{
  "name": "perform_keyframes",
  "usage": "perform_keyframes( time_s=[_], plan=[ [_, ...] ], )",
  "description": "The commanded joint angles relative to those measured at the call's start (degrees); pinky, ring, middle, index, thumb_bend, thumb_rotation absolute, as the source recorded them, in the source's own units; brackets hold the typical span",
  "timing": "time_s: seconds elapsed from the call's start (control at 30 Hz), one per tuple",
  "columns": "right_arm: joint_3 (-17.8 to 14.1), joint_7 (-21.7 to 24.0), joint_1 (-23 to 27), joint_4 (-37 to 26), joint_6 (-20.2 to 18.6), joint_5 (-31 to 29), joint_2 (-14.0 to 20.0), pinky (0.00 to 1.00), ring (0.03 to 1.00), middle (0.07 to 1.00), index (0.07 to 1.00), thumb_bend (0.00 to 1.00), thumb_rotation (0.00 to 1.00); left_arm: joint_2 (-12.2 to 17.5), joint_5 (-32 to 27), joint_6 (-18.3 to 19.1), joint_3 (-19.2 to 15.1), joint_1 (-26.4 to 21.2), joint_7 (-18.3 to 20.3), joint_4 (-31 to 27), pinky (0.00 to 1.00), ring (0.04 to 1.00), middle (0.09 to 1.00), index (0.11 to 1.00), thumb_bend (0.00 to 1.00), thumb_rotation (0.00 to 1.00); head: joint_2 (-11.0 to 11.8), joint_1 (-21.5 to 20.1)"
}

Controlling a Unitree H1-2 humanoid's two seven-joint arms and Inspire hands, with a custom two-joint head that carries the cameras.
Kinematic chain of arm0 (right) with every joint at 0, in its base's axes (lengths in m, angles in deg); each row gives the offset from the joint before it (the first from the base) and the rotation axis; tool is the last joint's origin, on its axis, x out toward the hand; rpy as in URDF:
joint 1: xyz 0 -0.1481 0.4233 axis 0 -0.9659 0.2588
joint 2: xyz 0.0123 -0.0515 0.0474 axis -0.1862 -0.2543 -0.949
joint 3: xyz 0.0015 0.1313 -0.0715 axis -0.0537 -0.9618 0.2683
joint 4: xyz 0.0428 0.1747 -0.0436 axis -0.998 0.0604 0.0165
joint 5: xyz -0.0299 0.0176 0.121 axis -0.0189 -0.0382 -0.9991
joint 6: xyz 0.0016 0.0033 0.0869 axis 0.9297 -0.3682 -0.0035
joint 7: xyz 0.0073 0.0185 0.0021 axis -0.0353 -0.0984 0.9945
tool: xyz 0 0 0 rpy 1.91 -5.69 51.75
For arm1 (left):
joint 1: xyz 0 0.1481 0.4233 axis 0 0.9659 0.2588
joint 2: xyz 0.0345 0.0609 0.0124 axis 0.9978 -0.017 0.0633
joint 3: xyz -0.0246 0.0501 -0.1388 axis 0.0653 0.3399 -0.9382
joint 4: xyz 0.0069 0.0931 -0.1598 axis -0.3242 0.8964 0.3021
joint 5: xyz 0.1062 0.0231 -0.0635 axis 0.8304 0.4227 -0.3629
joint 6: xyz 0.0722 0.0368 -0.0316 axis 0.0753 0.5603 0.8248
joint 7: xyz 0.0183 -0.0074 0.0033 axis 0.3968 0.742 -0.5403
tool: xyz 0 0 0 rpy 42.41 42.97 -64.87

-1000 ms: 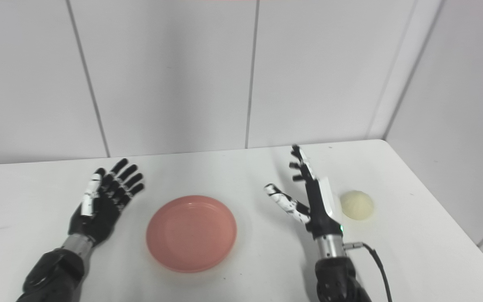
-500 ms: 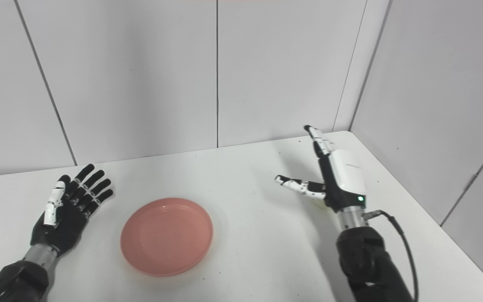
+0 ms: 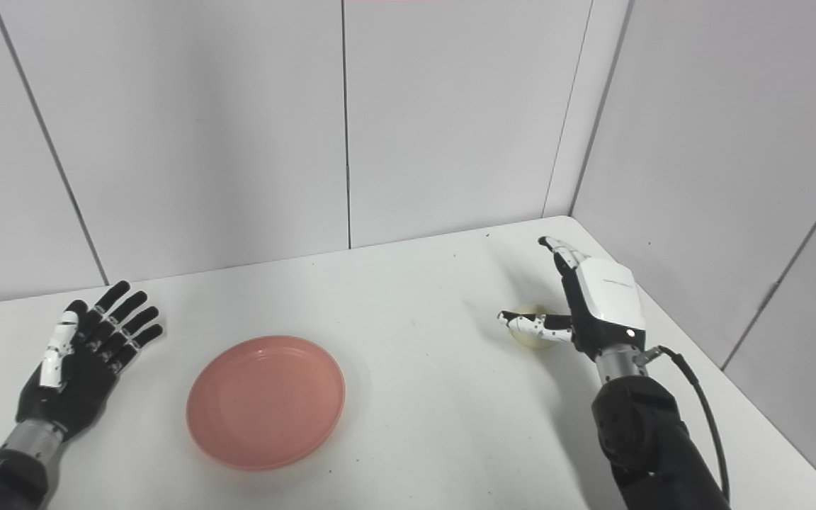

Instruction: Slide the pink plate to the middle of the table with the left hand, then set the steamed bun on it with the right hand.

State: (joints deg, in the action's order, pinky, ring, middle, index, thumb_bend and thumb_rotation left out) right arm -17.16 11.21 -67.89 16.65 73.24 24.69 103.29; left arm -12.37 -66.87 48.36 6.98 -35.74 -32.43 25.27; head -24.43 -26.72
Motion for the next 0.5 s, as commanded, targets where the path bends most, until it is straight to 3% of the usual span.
perform_keyframes(
  time_s=[0.0, 0.47],
  plan=[
    [0.0, -0.7, 2.9, 1.2, -1.0, -0.1, 2.5, 0.70, 0.827, 0.865, 0.864, 0.92, 0.62, 0.7, 0.1, 0.4, -0.8, 10.1, 1.1, 8.5, 0.81, 0.832, 0.865, 0.860, 0.49, 0.86, -0.1, -0.1],
    [2.7, 0.0, 6.0, 10.1, -1.1, -1.8, 2.8, 0.72, 0.842, 0.882, 0.874, 0.93, 0.67, 1.3, 0.1, 0.3, -1.3, 9.8, 1.8, 9.3, 0.80, 0.830, 0.857, 0.851, 0.49, 0.86, -1.0, -1.0]
  ],
)
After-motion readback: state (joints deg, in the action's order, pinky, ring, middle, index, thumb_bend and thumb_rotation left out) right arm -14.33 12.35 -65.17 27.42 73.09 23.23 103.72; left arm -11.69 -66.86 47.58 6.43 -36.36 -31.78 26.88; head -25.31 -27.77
